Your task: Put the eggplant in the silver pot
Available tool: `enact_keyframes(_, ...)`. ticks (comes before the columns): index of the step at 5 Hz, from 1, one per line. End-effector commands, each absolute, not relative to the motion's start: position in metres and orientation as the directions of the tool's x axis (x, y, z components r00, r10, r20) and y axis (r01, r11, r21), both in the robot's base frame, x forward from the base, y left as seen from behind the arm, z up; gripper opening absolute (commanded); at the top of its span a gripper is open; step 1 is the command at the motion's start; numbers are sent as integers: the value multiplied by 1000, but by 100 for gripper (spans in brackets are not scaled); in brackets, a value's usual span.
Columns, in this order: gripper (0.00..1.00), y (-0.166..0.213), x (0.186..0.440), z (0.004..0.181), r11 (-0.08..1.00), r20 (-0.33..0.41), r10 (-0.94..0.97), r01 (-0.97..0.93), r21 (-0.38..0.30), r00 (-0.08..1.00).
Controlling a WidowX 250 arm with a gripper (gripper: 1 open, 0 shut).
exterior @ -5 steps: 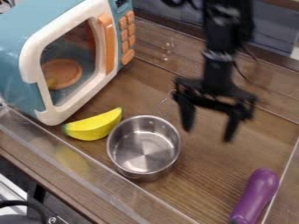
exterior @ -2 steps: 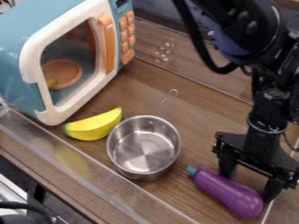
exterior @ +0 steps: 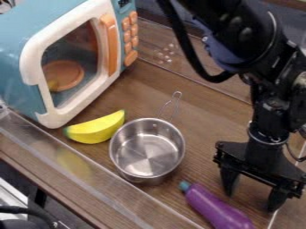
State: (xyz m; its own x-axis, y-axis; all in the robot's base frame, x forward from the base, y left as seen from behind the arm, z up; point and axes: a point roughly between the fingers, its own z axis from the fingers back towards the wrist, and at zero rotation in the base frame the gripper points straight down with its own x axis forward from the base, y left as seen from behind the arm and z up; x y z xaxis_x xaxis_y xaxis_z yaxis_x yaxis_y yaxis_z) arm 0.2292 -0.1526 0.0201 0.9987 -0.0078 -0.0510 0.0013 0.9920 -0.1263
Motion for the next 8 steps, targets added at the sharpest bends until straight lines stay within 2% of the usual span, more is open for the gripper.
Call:
enact_keyframes(1, 100, -158, 226, 26, 990, -21, -44, 41, -138, 999)
enact_keyframes(4, 100, -158, 230, 27, 989, 1, -63, 62, -134, 998)
enact_keyframes(6, 100, -156, 233, 34, 988, 13, 84, -81, -133, 996)
enact_keyframes(8, 100, -160, 224, 31, 991, 24, 27, -23, -132, 999)
